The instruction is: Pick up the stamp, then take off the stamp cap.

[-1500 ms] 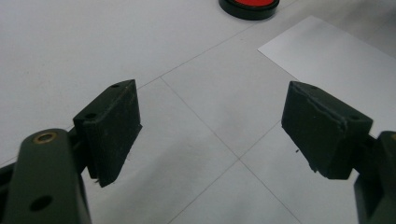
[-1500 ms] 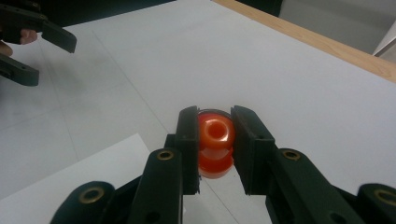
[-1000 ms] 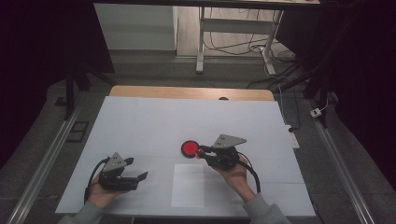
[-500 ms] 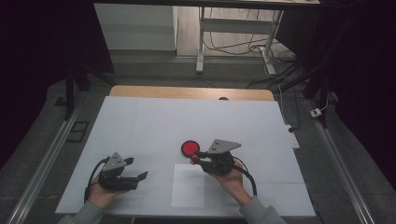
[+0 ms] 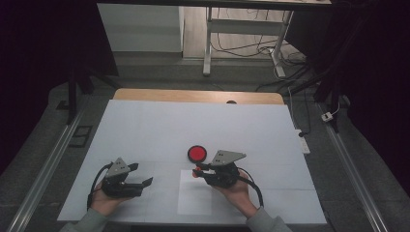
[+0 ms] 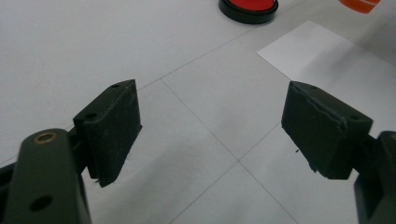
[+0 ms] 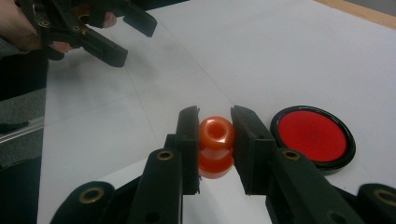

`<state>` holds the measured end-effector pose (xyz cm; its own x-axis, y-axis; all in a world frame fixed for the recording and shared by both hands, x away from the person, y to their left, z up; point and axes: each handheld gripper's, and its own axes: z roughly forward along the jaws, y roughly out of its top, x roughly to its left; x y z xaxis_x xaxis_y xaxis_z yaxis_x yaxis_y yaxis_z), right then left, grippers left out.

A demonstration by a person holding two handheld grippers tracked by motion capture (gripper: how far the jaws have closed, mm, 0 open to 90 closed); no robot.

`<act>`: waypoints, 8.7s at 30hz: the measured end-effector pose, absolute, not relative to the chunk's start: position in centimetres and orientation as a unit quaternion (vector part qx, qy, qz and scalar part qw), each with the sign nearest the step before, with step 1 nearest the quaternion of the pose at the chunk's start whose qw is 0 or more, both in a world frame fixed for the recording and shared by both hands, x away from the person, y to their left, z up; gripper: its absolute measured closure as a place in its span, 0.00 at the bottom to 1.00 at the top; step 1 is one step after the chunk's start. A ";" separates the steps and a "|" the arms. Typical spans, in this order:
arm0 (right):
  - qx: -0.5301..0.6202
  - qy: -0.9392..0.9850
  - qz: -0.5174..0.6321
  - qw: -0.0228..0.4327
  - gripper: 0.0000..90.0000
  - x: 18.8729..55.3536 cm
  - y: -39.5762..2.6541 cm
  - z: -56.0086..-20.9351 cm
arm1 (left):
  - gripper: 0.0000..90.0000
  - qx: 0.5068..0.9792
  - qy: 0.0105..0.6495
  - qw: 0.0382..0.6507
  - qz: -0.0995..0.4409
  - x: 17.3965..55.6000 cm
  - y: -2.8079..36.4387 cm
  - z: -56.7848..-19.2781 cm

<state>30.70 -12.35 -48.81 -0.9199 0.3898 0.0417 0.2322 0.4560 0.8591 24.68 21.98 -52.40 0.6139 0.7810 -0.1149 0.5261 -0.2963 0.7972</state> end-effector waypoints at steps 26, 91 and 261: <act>0.178 0.845 0.496 0.086 0.80 30.2 -12.6 -48.2 | 0.22 0.785 0.410 0.440 0.146 24.6 21.8 -52.2; 0.186 0.835 0.510 0.085 0.80 30.5 -12.9 -47.9 | 0.26 0.845 0.293 0.433 0.116 27.6 12.0 -49.3; 0.248 0.772 0.576 0.100 0.81 31.0 -15.8 -46.5 | 0.73 0.851 0.273 0.427 0.137 28.4 10.8 -49.7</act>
